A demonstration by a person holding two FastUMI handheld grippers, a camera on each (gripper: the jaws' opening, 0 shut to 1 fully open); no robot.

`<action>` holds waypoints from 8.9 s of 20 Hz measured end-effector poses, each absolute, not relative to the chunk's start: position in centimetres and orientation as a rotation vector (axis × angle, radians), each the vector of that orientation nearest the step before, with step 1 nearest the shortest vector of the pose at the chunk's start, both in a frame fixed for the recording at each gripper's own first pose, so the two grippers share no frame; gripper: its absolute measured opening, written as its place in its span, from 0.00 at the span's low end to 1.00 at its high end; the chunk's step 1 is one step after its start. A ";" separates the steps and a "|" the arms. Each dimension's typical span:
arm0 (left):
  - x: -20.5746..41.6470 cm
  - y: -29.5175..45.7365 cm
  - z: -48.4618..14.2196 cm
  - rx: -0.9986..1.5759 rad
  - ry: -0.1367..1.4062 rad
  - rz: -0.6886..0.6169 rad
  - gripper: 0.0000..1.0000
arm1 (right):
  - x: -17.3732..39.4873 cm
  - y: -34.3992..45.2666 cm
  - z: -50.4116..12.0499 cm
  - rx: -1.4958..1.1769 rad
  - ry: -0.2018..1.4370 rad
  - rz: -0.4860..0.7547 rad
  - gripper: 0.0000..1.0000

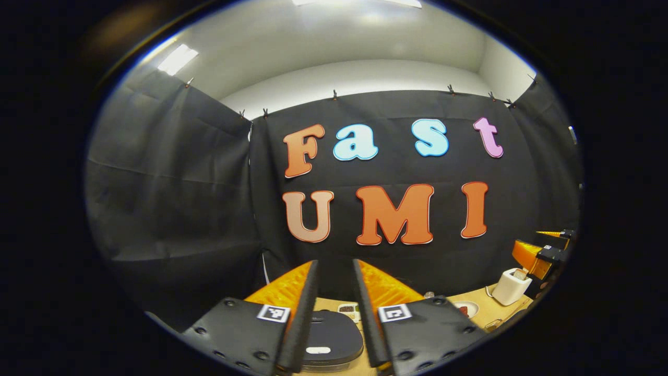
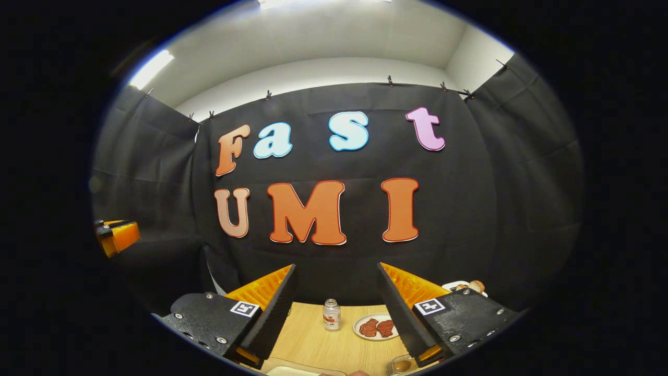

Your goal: Close the left gripper, press the button to open the rice cooker; take a wooden spoon from the chopstick holder with the right hand, scoop a spoonful of rice and pour it into the rice cooker, then put the wooden spoon back into the chopstick holder.

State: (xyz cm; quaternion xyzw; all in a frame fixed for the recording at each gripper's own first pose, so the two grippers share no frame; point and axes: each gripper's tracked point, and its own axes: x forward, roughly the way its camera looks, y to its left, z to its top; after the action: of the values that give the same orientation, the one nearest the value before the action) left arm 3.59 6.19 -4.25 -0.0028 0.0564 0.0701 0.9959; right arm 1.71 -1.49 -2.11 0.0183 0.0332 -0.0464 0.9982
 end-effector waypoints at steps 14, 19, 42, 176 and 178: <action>8.1 7.9 -18.7 -0.362 0.712 0.063 0.08 | -0.7 -8.6 -4.7 0.006 0.122 -0.268 0.93; 7.0 8.2 -25.0 -0.454 1.022 0.062 0.08 | -2.7 -12.3 -6.8 -0.037 0.183 -0.354 0.93; 3.0 8.6 -31.0 -0.537 1.119 0.130 0.09 | -6.2 -15.0 -16.4 0.009 0.452 -0.403 0.93; -1.8 12.5 -17.4 0.135 0.495 0.108 0.95 | -4.8 8.5 -35.1 1.075 0.877 0.007 0.06; -1.5 11.9 -17.1 0.142 0.486 0.097 0.98 | -4.7 7.4 -34.5 1.135 0.859 0.009 0.05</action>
State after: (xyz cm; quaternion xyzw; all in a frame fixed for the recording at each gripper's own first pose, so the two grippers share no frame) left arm -1.51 11.88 -17.13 0.0703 0.2401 0.0480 0.9670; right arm -4.72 7.43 -34.52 0.5209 0.3939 0.0042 0.7573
